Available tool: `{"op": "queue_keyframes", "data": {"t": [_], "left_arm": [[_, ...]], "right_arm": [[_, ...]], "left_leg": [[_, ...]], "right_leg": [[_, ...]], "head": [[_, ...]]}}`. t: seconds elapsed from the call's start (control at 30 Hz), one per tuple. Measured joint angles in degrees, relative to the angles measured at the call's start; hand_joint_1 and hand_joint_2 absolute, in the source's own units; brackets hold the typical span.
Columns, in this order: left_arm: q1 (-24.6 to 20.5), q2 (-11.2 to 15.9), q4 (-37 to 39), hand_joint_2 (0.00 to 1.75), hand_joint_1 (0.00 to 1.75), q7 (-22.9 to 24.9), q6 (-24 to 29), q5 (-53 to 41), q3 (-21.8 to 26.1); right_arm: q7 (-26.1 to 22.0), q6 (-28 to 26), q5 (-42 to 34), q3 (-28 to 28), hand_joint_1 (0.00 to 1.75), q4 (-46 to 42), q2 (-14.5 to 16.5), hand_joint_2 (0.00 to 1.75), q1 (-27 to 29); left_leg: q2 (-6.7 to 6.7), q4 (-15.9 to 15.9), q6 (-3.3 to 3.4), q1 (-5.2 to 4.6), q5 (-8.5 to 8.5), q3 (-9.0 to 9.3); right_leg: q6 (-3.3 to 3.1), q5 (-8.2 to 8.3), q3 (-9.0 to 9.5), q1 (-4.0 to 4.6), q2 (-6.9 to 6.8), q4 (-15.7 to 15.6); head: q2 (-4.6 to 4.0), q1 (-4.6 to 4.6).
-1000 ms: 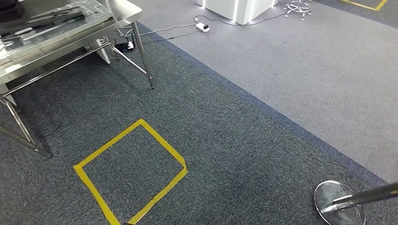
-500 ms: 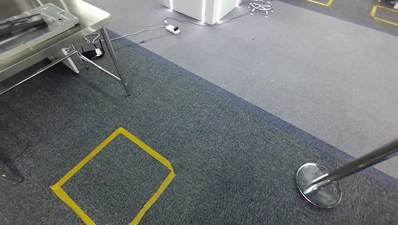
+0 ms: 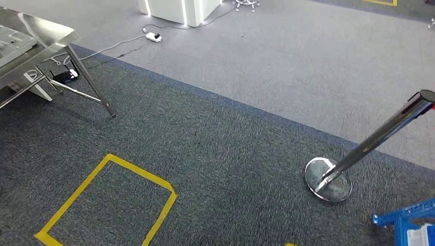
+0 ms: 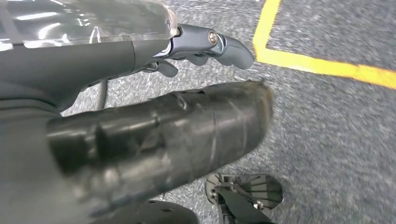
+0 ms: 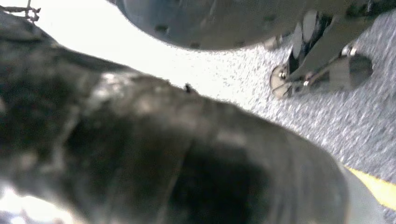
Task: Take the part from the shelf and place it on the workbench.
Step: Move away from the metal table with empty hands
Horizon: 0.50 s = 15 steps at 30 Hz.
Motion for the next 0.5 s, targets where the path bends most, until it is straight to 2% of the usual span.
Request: {"op": "queue_keyframes", "data": {"t": [0.03,0.07,0.1,0.13,0.17,0.2,0.27,0.3,0.33,0.37,0.4,0.43,0.5], "left_arm": [[0.07,0.0,0.0,0.0,0.0,-0.01,-0.03,0.0,0.05],[0.16,0.0,0.0,0.0,0.0,0.01,-0.07,0.0,0.11],[0.26,0.0,0.0,0.0,0.0,0.02,-0.1,0.0,0.17],[0.33,0.0,0.0,0.0,0.0,0.04,-0.13,0.02,0.21],[0.39,0.0,0.0,0.0,0.0,0.06,-0.16,0.02,0.22],[0.43,0.0,0.0,0.0,0.0,0.08,-0.18,0.02,0.24],[0.49,0.0,0.0,0.0,0.0,0.1,-0.28,0.04,0.31],[0.45,0.0,0.0,0.0,0.0,0.1,-0.34,0.05,0.34],[0.39,0.0,0.0,0.0,0.0,0.11,-0.41,0.06,0.36],[0.29,0.0,0.0,0.0,0.0,0.11,-0.47,0.09,0.37],[0.21,-0.02,0.0,0.0,0.0,0.1,-0.57,0.11,0.37],[0.18,-0.04,0.0,0.0,0.0,0.08,-0.66,0.14,0.38],[0.21,-0.11,0.0,0.0,0.0,-0.01,-0.84,0.17,0.38]], "right_arm": [[0.01,0.03,0.05,0.0,0.0,0.0,0.01,0.0,-0.04],[0.04,0.05,0.08,0.0,0.0,0.01,0.02,0.0,-0.03],[0.1,0.07,0.11,0.0,0.0,0.03,0.02,0.0,0.0],[0.19,0.08,0.13,0.0,0.0,0.05,0.03,0.0,0.05],[0.28,0.08,0.13,0.0,0.0,0.08,0.05,0.0,0.07],[0.34,0.08,0.13,0.0,0.0,0.1,0.07,0.0,0.08],[0.39,0.09,0.15,0.0,0.0,0.12,0.12,0.0,-0.02],[0.4,0.09,0.16,0.0,0.0,0.12,0.14,0.0,-0.04],[0.4,0.09,0.17,0.0,0.0,0.13,0.15,0.0,0.0],[0.42,0.09,0.19,0.0,0.0,0.13,0.16,0.0,0.07],[0.42,0.09,0.21,0.0,0.0,0.14,0.17,0.0,0.18],[0.43,0.1,0.23,0.0,0.0,0.14,0.18,0.0,0.23],[0.49,0.14,0.3,0.0,0.0,0.15,0.16,0.0,0.16]], "left_leg": [[-1.13,4.04,-0.12,0.05,-1.95,-1.96],[-1.66,7.7,-0.23,0.09,-3.28,-3.79],[-1.86,9.83,-0.29,0.1,-3.52,-4.94],[-1.94,9.77,-0.33,0.14,-2.54,-5.1],[-2.17,7.37,-0.33,0.22,-0.54,-4.17],[-2.93,3.42,-0.32,0.37,1.9,-2.51],[-5.33,-3.46,-0.23,0.6,4.79,0.28],[-6.11,-5.02,-0.06,0.6,5.14,0.86],[-6.24,-5.36,0.21,0.43,4.95,0.98],[-5.66,-5.42,0.61,0.33,5.08,1.04],[-4.97,-5.66,1.09,0.29,5.27,1.18],[-4.31,-5.98,1.55,0.28,5.52,1.35],[-2.8,-6.49,2.28,0.28,5.89,1.46]], "right_leg": [[-0.15,0.08,-0.11,0.01,0.6,0.0],[-0.2,0.11,-0.2,0.04,1.27,0.04],[-0.21,0.12,-0.23,0.07,2.0,0.09],[-0.19,0.1,-0.22,0.07,2.8,0.19],[-0.12,0.06,-0.2,0.04,3.61,0.34],[0.03,-0.03,-0.2,-0.01,4.41,0.57],[0.62,-0.34,-0.55,0.07,5.78,1.32],[1.0,-0.44,-0.8,0.1,6.31,1.6],[1.44,-0.44,-1.03,0.06,6.82,1.71],[1.85,-0.34,-1.19,-0.08,7.35,1.65],[2.18,-0.35,-1.3,-0.22,7.35,1.76],[2.45,-0.76,-1.61,-0.26,6.45,2.37],[2.8,-3.43,-3.73,-0.2,3.22,6.78]], "head": [[0.0,-0.07],[0.0,-0.06],[0.0,-0.07],[0.0,-0.06],[0.0,-0.07],[0.0,-0.07],[0.0,-0.05],[0.0,-0.04],[0.0,-0.03],[0.0,-0.03],[0.0,-0.03],[0.0,0.0],[0.0,0.07]]}}
